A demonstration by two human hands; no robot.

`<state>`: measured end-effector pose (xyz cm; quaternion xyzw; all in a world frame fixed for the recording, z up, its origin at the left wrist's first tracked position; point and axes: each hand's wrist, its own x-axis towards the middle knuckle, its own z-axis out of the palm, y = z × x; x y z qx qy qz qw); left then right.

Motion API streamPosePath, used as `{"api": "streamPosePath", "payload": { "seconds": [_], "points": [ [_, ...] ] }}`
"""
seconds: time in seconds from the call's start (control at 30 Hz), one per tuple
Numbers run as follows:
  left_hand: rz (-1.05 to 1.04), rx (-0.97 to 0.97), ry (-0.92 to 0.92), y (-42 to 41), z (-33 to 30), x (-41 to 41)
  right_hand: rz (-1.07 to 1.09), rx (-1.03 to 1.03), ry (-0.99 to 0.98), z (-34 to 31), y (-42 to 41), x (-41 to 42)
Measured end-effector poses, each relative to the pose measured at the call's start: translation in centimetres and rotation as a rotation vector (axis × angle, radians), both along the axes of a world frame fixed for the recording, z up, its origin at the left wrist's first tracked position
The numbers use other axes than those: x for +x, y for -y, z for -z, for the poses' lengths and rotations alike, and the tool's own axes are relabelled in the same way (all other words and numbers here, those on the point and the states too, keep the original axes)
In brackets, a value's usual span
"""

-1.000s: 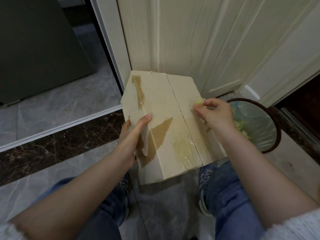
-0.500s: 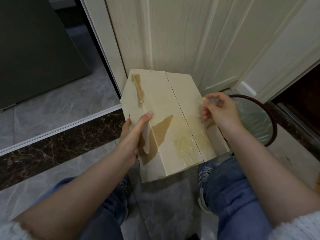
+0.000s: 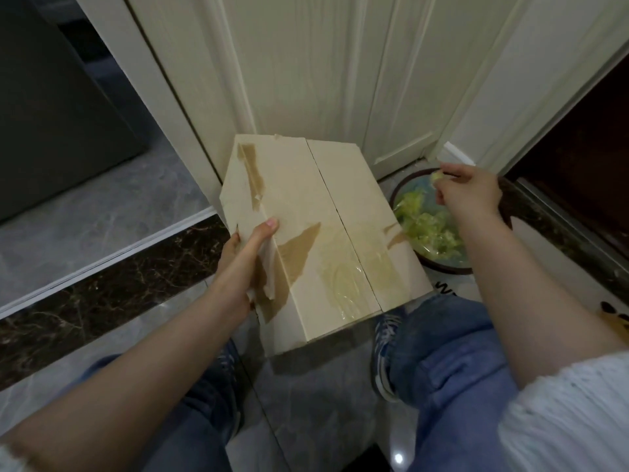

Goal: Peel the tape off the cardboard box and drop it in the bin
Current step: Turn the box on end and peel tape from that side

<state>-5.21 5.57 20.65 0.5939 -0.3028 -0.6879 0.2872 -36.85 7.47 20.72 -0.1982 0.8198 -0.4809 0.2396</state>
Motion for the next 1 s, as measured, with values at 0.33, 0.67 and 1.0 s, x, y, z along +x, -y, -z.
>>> {"api": "streamPosePath", "payload": {
  "seconds": [0.33,0.67,1.0],
  "points": [
    [-0.004,-0.011,0.006,0.3,0.1,-2.2,0.002,0.216,-0.168,2.0,-0.6,-2.4],
    [0.028,-0.015,0.012,0.5,0.3,-1.8,0.012,0.214,-0.099,2.0,-0.3,-2.8],
    [0.016,-0.035,-0.014,0.6,-0.2,-0.5,-0.166,0.091,-0.156,0.9,0.6,-0.8]
  ]
}}
